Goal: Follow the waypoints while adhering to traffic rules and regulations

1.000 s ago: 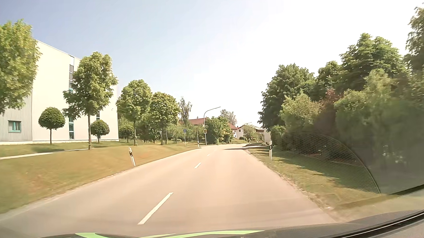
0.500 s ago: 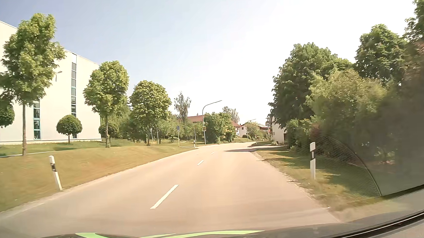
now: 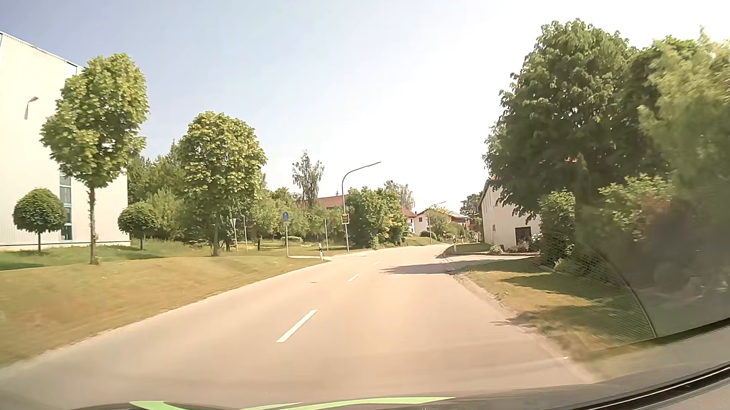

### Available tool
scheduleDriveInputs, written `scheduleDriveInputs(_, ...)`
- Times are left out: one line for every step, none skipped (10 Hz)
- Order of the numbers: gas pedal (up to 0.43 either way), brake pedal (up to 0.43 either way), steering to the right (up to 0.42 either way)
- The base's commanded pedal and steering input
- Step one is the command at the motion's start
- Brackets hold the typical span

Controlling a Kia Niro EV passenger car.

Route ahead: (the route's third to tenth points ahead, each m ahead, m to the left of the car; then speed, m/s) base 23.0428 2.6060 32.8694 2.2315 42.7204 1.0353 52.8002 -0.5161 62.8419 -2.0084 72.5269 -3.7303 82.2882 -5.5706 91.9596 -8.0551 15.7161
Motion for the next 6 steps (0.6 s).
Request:
scheduleDriveInputs(0.0,0.0,-0.001)
scheduleDriveInputs(0.0,0.0,0.001)
scheduleDriveInputs(0.0,0.0,0.005)
scheduleDriveInputs(0.008,0.0,0.005)
scheduleDriveInputs(0.02,0.0,0.005)
scheduleDriveInputs(0.047,0.0,0.005)
